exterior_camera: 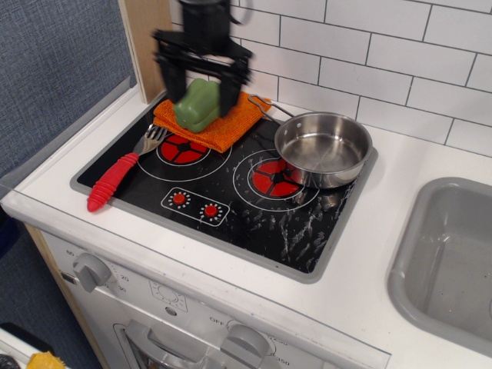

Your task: Put the green pepper in front of the pot

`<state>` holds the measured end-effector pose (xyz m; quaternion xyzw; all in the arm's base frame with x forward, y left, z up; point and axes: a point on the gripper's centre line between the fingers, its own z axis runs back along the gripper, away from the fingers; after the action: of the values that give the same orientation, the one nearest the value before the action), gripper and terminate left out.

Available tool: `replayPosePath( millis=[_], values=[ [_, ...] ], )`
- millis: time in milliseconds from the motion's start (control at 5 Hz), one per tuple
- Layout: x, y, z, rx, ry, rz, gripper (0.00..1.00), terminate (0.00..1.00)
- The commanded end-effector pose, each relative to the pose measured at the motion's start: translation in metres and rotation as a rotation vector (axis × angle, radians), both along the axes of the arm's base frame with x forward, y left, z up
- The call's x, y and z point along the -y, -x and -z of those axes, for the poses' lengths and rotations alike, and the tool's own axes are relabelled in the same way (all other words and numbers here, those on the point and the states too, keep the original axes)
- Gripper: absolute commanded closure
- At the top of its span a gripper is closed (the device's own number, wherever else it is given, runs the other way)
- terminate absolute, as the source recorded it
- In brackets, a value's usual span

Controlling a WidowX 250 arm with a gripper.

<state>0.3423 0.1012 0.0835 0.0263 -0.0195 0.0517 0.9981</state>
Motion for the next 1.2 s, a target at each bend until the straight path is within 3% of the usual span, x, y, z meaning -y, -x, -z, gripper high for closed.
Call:
replayPosePath(
  millis=[0,400,1000],
  values=[
    [-0.044,-0.002,-0.027,0.08,-0.038,-0.052,0.0,0.0],
    [-0.029,-0.015,-0.005,0.056,0.006,0.01,0.0,0.0],
    [-0.029,-0.026,0.026,-0.025,-0.012,-0.016,0.0,0.0]
  ],
)
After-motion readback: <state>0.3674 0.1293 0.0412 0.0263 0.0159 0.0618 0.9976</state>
